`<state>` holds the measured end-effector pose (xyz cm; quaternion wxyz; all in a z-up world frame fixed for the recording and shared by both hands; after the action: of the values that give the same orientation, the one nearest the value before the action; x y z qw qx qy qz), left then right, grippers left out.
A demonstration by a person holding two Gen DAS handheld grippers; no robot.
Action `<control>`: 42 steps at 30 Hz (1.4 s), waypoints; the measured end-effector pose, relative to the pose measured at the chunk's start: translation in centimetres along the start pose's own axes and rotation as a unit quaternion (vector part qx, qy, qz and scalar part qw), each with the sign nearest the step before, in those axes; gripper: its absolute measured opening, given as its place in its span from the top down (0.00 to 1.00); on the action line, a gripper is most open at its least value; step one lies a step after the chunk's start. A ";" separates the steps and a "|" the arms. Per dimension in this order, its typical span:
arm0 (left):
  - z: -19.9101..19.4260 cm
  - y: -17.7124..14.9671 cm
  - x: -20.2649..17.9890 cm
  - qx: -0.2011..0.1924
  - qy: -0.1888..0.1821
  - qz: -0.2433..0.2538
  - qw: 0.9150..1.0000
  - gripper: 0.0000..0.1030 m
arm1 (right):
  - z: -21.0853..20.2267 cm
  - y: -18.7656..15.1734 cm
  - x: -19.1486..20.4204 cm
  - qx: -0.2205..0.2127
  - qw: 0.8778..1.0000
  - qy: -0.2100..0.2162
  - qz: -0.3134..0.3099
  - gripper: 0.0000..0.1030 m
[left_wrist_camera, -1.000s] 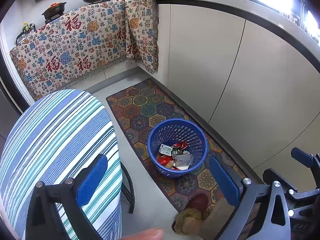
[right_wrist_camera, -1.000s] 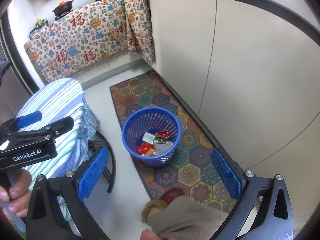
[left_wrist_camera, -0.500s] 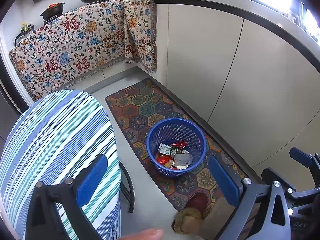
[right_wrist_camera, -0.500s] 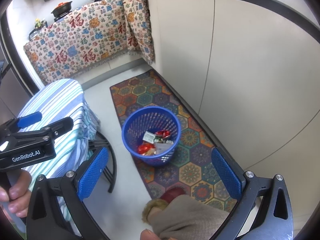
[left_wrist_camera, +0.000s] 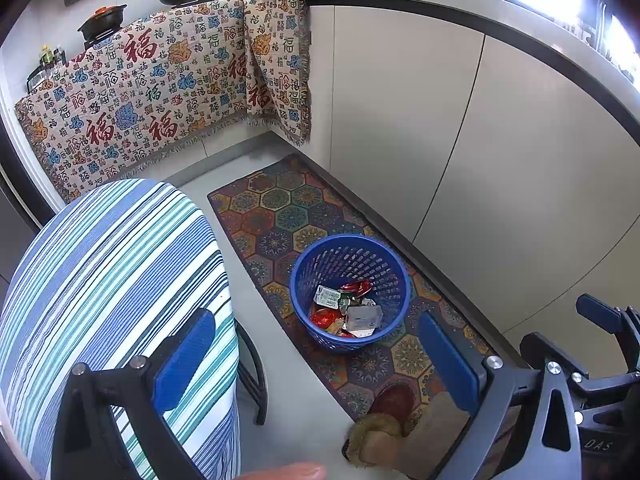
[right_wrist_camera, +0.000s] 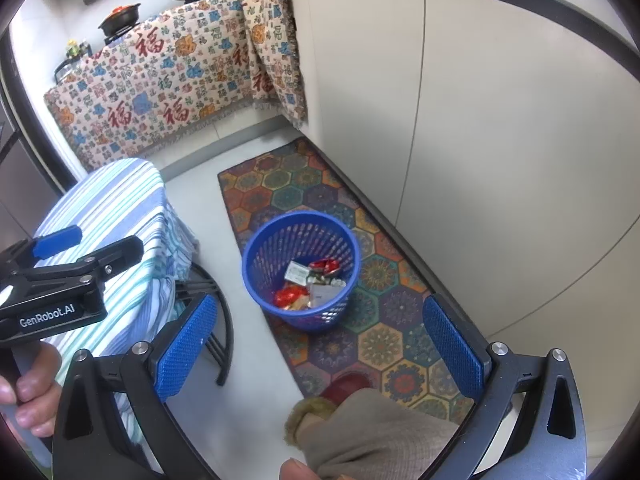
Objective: Collect trash
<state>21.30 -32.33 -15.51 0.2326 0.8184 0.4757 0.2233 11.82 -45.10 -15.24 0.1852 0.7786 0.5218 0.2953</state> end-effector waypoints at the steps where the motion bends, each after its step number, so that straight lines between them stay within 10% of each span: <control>1: 0.0 0.0 -0.1 0.000 0.000 0.000 1.000 0.00 | 0.0 0.0 0.0 0.000 1.000 0.000 0.000 0.00; 42: 0.1 0.3 -1.3 0.002 -0.006 0.007 1.000 0.00 | 0.1 0.0 -0.4 -0.001 1.000 0.001 0.005 0.00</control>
<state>21.02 -33.64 -15.61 0.2320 0.8235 0.4692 0.2190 11.76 -45.47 -15.38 0.1843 0.7804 0.5180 0.2979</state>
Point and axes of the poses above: each gripper's, at about its wrist camera, not at the fingertips, and z roughly the way its jaws point, x to its left, y to its top, the point moved 5 cm from there along z, roughly the way its jaws point, and after that the axes turned 11 degrees about y, right-handed, at the moved point
